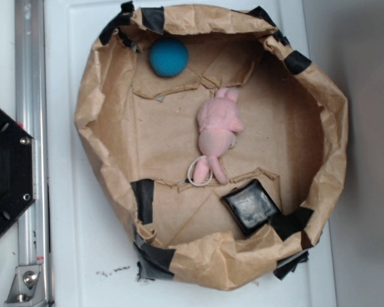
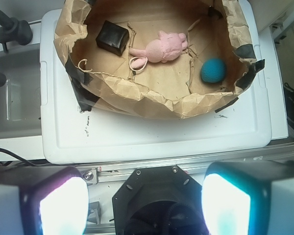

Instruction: Grab the black box.

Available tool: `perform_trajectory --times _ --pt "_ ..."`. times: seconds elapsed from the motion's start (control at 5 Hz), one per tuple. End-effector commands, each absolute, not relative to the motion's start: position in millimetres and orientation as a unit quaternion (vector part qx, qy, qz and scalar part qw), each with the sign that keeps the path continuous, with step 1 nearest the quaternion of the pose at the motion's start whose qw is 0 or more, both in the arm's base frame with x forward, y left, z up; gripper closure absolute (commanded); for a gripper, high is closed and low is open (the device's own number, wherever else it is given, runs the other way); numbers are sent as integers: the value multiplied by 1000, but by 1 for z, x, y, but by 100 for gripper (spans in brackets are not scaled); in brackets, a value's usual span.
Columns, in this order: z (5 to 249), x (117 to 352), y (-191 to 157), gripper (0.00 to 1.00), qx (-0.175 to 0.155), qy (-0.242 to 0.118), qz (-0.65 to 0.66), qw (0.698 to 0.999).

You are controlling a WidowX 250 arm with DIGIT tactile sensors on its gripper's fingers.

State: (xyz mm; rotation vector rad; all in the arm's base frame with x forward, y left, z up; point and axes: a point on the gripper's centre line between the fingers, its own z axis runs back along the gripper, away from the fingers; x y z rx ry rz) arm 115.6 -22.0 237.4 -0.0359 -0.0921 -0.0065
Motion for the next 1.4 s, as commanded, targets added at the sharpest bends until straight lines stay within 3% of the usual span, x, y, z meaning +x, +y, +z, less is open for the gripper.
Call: perform_trajectory --times 0.0,0.2,0.4,0.6,0.8,1.0,1.2 --pt "237 116 -22 0 -18 -46 -3 999" --pt "218 166 -25 0 32 -74 -9 997" --pt "201 206 -24 0 36 -88 -65 993" --pt "184 226 -26 0 59 -103 -132 984" --pt "173 225 -5 0 40 -121 -198 972" --pt "162 246 7 0 41 -113 -215 969" --pt "142 270 -2 0 55 -112 -270 955"
